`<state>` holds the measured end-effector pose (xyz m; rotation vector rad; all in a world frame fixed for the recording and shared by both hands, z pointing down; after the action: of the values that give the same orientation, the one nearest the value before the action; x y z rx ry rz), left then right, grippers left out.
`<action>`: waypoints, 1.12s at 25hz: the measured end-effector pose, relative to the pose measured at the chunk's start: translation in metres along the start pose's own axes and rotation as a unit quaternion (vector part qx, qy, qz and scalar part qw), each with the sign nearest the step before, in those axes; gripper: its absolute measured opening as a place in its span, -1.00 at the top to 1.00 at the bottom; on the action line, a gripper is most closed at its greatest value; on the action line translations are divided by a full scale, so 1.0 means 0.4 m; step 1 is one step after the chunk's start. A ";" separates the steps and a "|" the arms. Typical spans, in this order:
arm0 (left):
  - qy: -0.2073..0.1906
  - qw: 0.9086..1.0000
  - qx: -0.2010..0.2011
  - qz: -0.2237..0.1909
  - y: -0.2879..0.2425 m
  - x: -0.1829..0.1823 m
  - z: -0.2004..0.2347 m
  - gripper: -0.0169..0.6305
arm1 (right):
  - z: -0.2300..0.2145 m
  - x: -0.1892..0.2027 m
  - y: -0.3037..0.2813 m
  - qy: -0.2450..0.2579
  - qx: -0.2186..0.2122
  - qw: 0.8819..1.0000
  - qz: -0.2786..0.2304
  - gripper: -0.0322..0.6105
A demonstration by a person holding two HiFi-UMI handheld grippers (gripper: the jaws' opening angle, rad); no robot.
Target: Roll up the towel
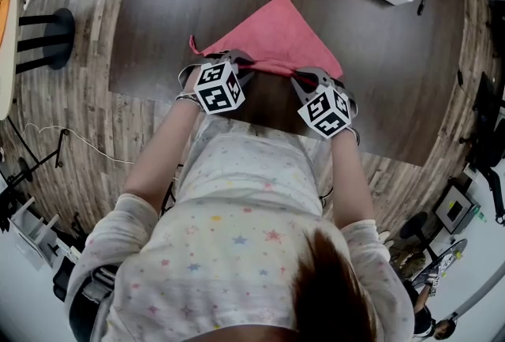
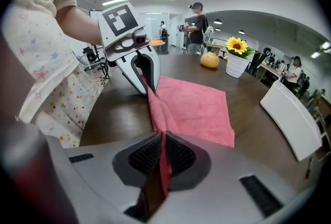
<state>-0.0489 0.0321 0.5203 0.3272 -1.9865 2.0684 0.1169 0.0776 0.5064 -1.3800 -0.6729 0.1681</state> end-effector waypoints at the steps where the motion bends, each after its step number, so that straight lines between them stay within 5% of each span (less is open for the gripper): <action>1: -0.003 1.000 0.007 0.003 0.003 0.002 -0.005 0.82 | 0.005 0.000 0.003 0.001 -0.008 1.000 0.002 0.82; 8: -0.001 0.997 0.082 0.013 0.019 0.023 -0.077 0.85 | 0.060 0.015 0.024 0.006 -0.087 0.996 0.022 0.83; 15: 0.033 0.989 0.145 0.015 0.032 0.019 -0.077 0.84 | 0.028 0.017 0.031 -0.045 -0.156 0.986 0.024 0.82; 22: 0.064 0.989 0.135 -0.004 0.050 0.000 -0.014 0.84 | -0.019 0.000 0.026 -0.071 -0.157 0.985 0.027 0.82; 28: 0.101 0.989 0.106 -0.026 0.046 0.005 0.016 0.84 | -0.032 -0.004 0.009 -0.085 -0.108 0.990 0.031 0.81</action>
<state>-0.0573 0.0252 0.5038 0.1959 -1.6306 2.1887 0.1232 0.0668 0.5018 -1.6074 -0.8084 0.2717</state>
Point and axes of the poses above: the fingertips, and each gripper's own axes: y backward along the fingers, z to its left, x out of its underside, the point moved 8 cm from there along y, backward along the fingers, and after that the axes turned 14 degrees about z, right-handed, at the moved point
